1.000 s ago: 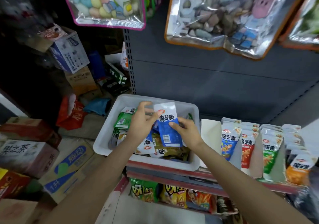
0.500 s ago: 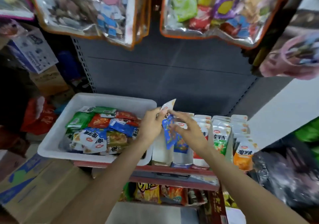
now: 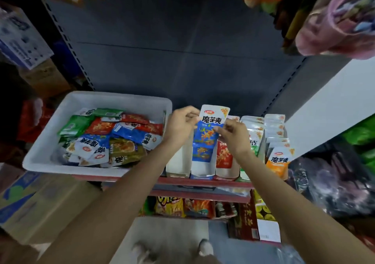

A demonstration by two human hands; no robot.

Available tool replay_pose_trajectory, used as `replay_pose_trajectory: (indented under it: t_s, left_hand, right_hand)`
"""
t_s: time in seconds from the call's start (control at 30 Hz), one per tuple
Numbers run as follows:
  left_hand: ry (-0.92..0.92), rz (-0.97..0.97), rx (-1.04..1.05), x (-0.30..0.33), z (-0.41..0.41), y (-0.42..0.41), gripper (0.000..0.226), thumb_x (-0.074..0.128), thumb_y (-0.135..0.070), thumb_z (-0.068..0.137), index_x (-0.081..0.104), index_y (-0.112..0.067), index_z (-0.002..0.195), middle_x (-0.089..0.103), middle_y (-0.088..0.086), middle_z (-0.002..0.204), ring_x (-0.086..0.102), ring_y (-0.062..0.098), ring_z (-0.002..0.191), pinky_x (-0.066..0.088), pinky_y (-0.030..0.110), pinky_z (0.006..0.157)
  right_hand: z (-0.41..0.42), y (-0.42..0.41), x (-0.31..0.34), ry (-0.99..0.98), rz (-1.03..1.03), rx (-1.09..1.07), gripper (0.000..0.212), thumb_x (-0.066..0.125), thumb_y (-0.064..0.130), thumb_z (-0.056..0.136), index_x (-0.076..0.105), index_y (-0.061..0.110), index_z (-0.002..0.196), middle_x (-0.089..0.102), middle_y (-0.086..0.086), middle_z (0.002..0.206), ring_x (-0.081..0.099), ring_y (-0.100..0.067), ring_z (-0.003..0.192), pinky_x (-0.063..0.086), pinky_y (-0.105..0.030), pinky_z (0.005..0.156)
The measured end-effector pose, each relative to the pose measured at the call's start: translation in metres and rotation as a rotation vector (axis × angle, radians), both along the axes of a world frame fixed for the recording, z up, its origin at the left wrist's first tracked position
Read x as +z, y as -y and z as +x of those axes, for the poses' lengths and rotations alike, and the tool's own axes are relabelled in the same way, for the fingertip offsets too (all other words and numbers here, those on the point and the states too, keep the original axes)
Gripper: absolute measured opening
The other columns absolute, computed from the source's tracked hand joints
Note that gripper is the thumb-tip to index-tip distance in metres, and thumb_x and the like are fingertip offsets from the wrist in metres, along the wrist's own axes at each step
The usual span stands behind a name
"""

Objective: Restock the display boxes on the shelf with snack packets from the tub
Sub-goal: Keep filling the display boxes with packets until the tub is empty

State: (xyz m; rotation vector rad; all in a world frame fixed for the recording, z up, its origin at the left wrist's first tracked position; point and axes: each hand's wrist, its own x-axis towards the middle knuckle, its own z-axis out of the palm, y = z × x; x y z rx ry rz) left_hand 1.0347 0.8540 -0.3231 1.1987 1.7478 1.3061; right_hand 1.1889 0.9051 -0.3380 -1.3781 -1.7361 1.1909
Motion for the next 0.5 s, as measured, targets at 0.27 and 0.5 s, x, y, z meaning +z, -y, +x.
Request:
replay_pose_trajectory:
  t_s: [0.27,0.5]
  left_hand:
    - [-0.290,-0.086,0.012,-0.024,-0.003,-0.003,0.008,0.060,-0.003,0.088,0.065,-0.001,0.093,0.067,0.008,0.090,0.057,0.011,0.080,0.044,0.010,0.070]
    - [-0.377,-0.031,0.074,-0.032,0.001,-0.008,0.015,0.060,-0.003,0.088,0.065,-0.007,0.102,0.064,0.003,0.093,0.056,0.008,0.079,0.041,0.003,0.065]
  right_hand:
    - [-0.003,-0.005,-0.004,0.221,0.152,0.053,0.033,0.064,0.011,0.087,0.041,0.020,0.064,0.049,0.000,0.064,0.041,-0.011,0.060,0.033,-0.014,0.052]
    - [-0.013,-0.012,-0.014,0.475,0.192,0.099,0.027,0.062,0.015,0.089,0.062,0.010,0.116,0.062,-0.011,0.109,0.053,-0.015,0.079,0.035,-0.023,0.074]
